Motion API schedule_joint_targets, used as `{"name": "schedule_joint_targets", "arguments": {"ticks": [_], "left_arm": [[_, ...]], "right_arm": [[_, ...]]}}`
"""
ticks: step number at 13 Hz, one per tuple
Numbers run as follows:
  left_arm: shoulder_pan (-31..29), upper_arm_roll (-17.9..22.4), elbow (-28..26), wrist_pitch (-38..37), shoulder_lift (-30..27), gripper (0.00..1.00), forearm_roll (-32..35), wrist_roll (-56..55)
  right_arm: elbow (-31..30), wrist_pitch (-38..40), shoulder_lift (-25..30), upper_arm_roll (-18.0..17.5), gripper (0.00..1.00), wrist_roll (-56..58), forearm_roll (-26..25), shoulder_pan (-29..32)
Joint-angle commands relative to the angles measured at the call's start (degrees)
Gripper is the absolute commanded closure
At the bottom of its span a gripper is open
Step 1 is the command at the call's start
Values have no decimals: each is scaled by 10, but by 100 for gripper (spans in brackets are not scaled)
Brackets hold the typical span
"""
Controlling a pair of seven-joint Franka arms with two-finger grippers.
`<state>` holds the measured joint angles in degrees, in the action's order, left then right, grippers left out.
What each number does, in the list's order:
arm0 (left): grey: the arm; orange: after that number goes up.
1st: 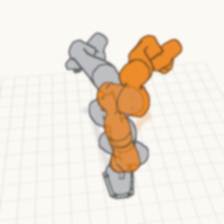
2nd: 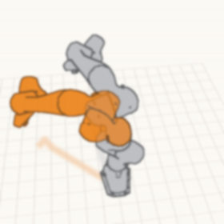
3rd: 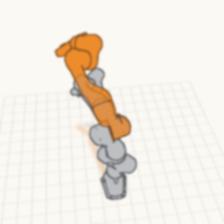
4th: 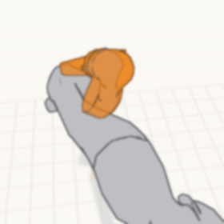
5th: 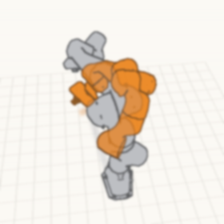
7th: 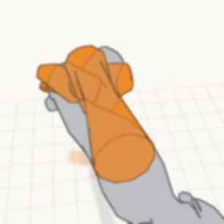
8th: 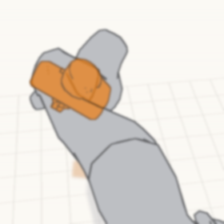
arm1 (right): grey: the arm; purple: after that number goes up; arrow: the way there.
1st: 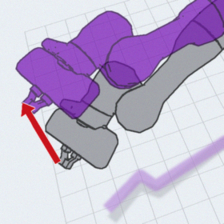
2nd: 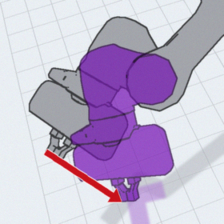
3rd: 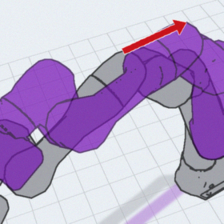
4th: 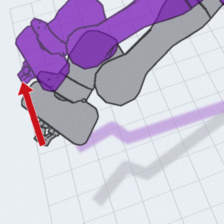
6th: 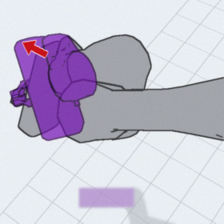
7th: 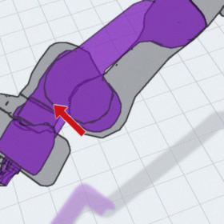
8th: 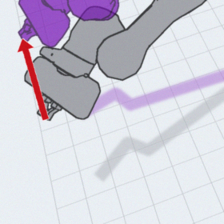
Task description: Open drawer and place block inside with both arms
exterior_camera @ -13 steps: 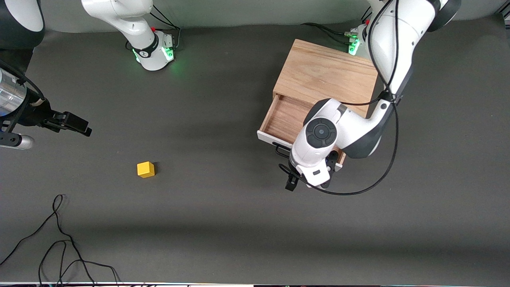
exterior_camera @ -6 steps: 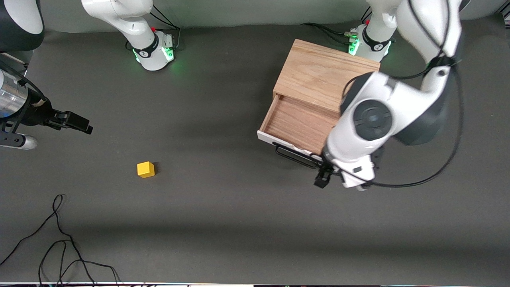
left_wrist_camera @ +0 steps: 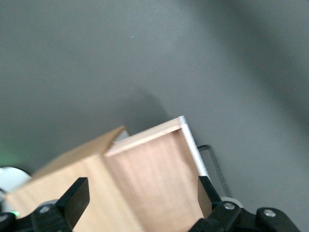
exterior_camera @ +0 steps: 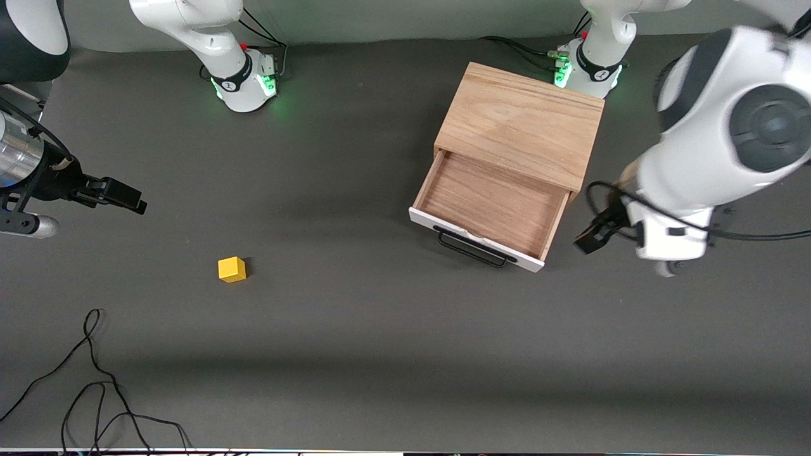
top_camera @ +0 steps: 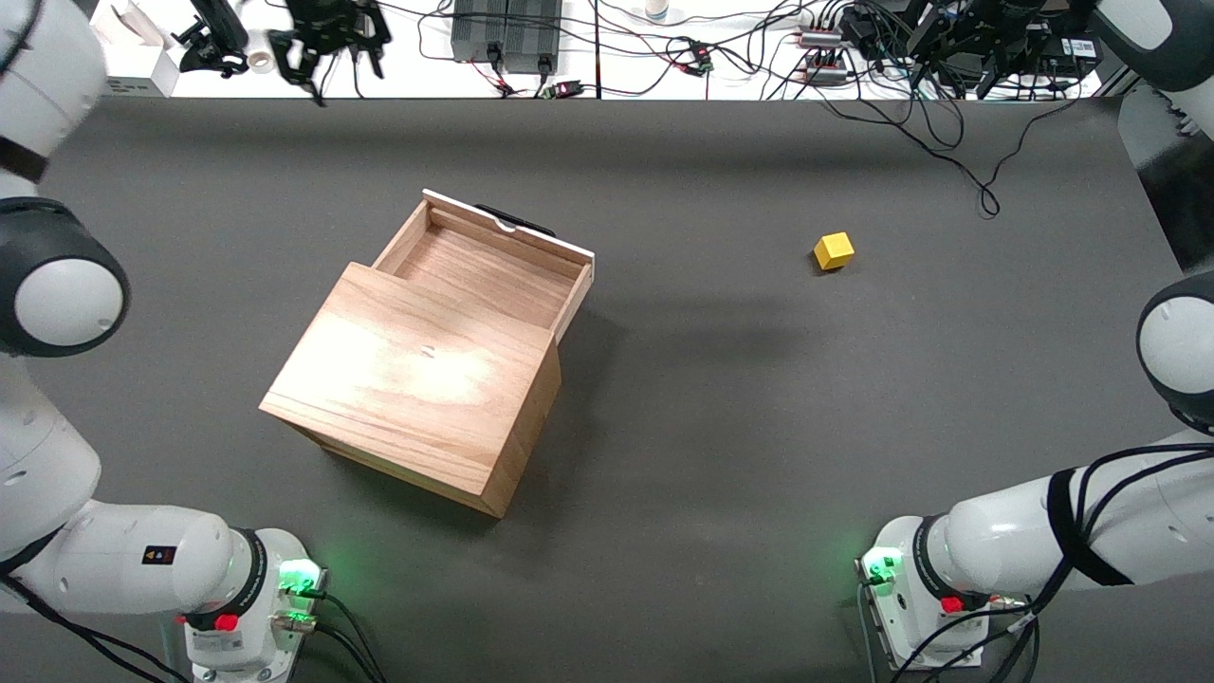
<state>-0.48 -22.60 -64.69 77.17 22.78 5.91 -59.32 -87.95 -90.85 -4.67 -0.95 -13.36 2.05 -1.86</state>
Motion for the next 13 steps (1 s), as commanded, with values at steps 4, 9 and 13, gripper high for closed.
{"name": "schedule_joint_targets", "arguments": {"ticks": [4, 9, 13], "left_arm": [[-133, 2, -79, -37, -91, 0, -34, 326], [-86, 104, -204, 41, -192, 0, -34, 515], [-21, 169, -242, 90, -222, 0, -42, 569]], "right_arm": [[-79, -92, 4, 2, 0, 50, -2, 1], [-200, -210, 8, 2, 0, 83, -45, 1], [-298, -345, -8, 2, 0, 111, -45, 1]]}}
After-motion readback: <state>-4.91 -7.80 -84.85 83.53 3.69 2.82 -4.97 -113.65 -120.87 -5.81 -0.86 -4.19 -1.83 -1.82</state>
